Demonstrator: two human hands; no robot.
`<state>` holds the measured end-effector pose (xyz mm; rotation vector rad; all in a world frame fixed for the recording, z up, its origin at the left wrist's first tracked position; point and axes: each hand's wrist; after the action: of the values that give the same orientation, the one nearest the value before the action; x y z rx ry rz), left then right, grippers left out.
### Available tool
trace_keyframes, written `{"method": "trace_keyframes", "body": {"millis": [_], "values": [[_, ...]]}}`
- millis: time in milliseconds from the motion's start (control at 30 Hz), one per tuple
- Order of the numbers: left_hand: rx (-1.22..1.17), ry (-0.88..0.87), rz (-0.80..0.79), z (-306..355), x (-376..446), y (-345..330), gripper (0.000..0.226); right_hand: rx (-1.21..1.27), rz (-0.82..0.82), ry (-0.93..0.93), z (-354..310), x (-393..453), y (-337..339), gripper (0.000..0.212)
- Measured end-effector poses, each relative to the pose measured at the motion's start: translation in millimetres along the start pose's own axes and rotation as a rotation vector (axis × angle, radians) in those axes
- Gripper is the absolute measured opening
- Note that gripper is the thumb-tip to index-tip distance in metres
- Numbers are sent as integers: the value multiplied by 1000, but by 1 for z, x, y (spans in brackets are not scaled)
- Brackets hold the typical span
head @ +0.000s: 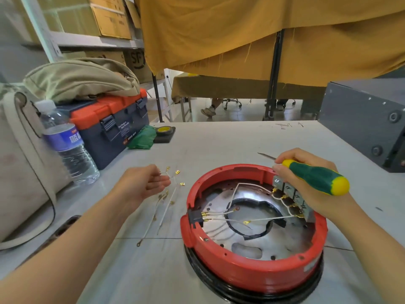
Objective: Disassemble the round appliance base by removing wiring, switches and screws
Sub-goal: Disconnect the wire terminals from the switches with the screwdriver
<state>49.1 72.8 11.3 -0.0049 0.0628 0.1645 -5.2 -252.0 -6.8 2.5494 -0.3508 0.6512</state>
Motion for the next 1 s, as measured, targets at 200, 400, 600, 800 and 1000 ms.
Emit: {"method": "trace_keyframes", "body": {"millis": [200,400,600,800,1000], "values": [[290,-56,-8,-18,5,12,14,-95,38,21,4,1,-2,12],[550,-89,25,-31,14,22,20,-80,28,25,2,1,-1,12],[698,-95,32,-40,20,28,29,-87,30,17,1,0,-1,6],[796,-325,3,-23,6,12,21,-73,24,11,0,1,-2,8],[837,-786,-532,10,-27,-40,34,55,2,-49,2,2,-1,2]]}}
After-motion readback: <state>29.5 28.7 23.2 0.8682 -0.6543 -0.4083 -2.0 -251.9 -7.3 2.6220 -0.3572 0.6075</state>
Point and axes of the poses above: each hand's wrist, its own x-axis towards the middle knuckle, its own y-axis out of the back of the hand, z = x × y, and after that the axes turned 10 degrees about -y, right-handed
